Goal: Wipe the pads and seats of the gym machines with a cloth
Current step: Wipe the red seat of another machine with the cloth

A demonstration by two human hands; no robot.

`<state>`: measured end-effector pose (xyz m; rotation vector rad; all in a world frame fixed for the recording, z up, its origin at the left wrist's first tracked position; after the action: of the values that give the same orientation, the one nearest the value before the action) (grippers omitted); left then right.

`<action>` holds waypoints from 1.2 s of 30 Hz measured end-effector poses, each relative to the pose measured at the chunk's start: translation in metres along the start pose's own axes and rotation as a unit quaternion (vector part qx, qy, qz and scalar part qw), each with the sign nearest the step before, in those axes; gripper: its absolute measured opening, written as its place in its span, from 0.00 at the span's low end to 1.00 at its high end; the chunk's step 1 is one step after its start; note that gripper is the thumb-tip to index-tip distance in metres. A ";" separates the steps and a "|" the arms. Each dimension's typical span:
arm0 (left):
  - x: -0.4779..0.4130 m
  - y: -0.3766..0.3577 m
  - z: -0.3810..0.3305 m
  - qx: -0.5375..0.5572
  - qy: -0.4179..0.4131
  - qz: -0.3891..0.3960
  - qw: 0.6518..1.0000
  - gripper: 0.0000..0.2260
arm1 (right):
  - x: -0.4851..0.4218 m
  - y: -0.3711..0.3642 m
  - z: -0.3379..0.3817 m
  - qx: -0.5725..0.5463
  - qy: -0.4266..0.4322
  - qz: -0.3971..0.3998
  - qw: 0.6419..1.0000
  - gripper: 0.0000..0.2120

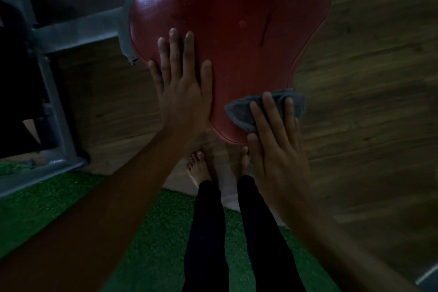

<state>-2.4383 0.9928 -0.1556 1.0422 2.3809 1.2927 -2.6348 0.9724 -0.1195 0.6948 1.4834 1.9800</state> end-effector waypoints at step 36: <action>-0.012 0.021 0.004 0.019 -0.024 -0.011 0.999 0.24 | -0.031 -0.004 0.023 0.049 -0.094 0.015 0.994 0.25</action>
<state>-2.4177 0.9952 -0.1427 1.0432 2.3825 1.2072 -2.5963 0.9674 -0.1195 0.9242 1.4710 1.8169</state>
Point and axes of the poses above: each hand's wrist, its own x-axis away from the middle knuckle, its own y-axis out of the back of the hand, z = x × y, the point moved 8 cm from there along -x, towards the middle knuckle, and after that the axes turned 12 degrees about x, right-handed, at the moved point
